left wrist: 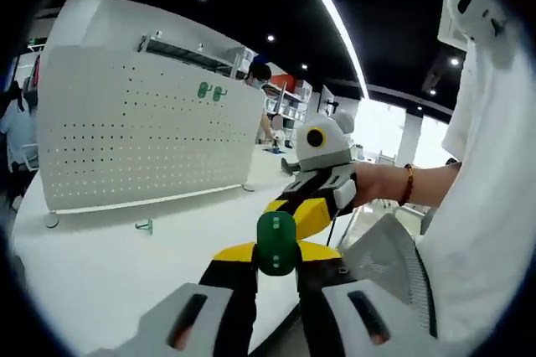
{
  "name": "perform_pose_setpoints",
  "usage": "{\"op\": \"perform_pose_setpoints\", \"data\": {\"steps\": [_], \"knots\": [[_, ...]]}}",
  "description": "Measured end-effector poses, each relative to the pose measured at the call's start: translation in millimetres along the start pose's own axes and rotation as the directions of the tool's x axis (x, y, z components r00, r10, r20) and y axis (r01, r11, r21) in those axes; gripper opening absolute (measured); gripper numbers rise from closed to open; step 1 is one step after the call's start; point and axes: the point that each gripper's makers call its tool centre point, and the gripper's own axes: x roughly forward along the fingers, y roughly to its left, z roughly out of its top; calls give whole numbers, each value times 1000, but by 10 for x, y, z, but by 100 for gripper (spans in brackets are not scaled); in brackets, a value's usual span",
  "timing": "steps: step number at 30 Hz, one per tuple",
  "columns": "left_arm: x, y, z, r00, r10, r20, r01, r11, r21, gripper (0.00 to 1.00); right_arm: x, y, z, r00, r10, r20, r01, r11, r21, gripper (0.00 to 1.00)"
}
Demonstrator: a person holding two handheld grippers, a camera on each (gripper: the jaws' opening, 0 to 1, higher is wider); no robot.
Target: Insert the hook assembly into the mounting plate slot until the hook locks in place.
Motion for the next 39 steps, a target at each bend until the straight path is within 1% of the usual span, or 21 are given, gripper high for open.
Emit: {"op": "perform_pose_setpoints", "data": {"steps": [5,6,7,9,12,16,18,19,21,22,24,26,28,29,30,31,33,35,36,37,39], "knots": [[6,-40,13,999,-35,9,36,999,-6,17,7,74,-2,999,42,-10,-42,999,-5,8],[3,-60,51,998,-50,28,51,999,-17,17,11,74,-15,999,41,-20,-41,999,-9,6],[4,-68,68,998,-56,35,56,998,-26,17,10,84,-12,999,45,-17,-45,999,-22,5],[2,-80,51,997,-69,18,69,997,-22,17,9,115,-5,998,57,-15,-58,998,-13,4],[-13,-95,59,996,-90,18,91,995,-46,18,4,141,-1,998,69,-11,-69,997,-19,3],[-24,-102,98,994,-99,38,101,993,-64,18,-3,167,50,998,69,13,-69,998,-3,2],[-22,-38,112,997,-65,45,68,996,-64,18,6,211,89,995,89,34,-90,996,28,1],[-18,-42,109,997,-70,43,73,995,-63,19,11,186,95,997,69,32,-69,998,7,1],[-13,-8,116,998,-53,45,56,995,-79,18,18,172,109,998,59,36,-59,998,1,1],[-11,1,122,998,-47,47,50,996,-72,19,20,165,112,998,56,37,-56,998,1,1],[-8,51,138,998,-18,54,21,998,-60,20,19,135,139,998,40,51,-40,999,12,1],[-16,86,143,998,5,55,-2,999,-51,19,9,102,174,998,22,66,-24,999,22,1],[-28,131,146,997,33,63,-29,998,-55,19,0,39,191,997,-13,73,11,999,31,1],[-35,155,155,996,49,69,-45,998,-53,19,-8,-18,199,996,-47,77,44,998,37,1],[-42,182,165,995,71,74,-67,997,-44,19,-7,-3,199,996,-38,77,35,999,41,1],[-59,219,186,991,105,84,-103,994,-23,18,-16,-47,199,995,-64,79,61,997,49,1],[-58,183,194,992,92,89,-90,996,-28,13,-20,-101,185,993,-93,75,88,994,66,1],[-42,206,179,990,116,76,-115,993,-17,8,-10,-97,182,993,-96,75,92,994,60,1],[-39,228,164,990,128,65,-128,992,1,8,-3,-98,179,993,-95,74,91,994,63,1],[-31,224,160,990,128,63,-128,992,-4,7,7,-101,171,992,-101,71,96,993,65,1],[-32,266,154,987,152,49,-152,988,3,6,14,-110,155,992,-109,65,104,992,67,1]]}}
